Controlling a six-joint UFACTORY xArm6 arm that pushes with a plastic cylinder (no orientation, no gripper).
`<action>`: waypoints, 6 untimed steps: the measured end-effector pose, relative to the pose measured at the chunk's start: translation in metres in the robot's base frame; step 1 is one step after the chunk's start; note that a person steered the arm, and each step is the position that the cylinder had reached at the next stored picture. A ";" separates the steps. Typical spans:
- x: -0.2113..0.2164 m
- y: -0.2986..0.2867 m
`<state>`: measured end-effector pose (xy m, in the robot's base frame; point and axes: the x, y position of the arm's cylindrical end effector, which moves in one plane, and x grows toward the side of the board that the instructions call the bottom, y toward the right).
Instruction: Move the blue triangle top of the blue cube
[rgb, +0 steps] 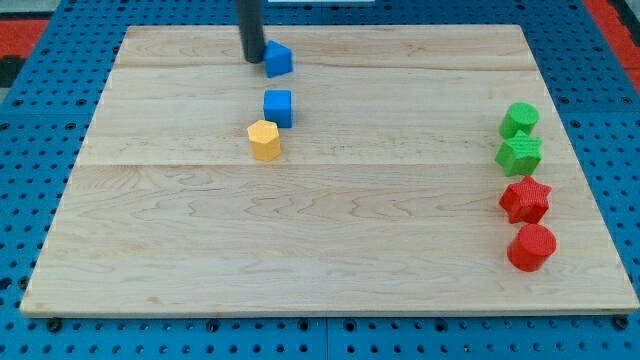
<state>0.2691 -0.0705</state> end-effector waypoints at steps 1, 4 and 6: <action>0.011 -0.003; -0.023 0.086; 0.026 0.019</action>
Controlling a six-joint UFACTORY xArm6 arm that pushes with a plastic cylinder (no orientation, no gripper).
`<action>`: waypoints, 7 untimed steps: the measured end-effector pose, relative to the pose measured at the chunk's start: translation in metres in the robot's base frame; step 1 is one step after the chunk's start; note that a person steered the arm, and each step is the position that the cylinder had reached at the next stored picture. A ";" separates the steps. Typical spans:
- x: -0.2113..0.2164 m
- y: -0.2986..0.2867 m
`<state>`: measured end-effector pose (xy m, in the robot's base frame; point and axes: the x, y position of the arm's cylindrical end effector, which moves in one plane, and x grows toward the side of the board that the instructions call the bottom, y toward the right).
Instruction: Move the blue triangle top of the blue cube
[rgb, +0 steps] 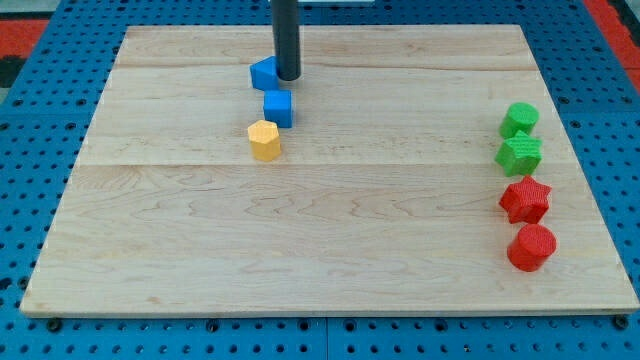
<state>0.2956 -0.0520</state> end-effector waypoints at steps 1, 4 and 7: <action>-0.026 0.025; -0.068 -0.106; -0.042 -0.115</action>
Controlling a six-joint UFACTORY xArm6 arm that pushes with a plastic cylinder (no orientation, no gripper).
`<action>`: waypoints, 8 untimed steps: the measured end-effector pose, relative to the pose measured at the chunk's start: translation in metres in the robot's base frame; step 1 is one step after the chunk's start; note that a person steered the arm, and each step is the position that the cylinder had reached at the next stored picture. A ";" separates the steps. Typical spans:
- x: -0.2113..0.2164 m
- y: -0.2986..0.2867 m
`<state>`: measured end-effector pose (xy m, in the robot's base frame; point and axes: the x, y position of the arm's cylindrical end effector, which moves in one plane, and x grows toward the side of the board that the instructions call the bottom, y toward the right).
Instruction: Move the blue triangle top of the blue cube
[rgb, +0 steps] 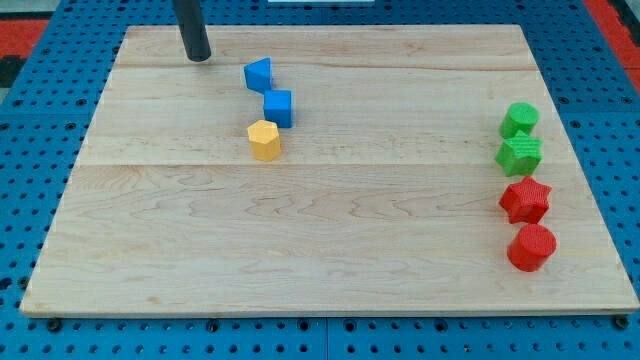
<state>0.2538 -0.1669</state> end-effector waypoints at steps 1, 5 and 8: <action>0.000 0.000; 0.001 0.062; 0.017 0.083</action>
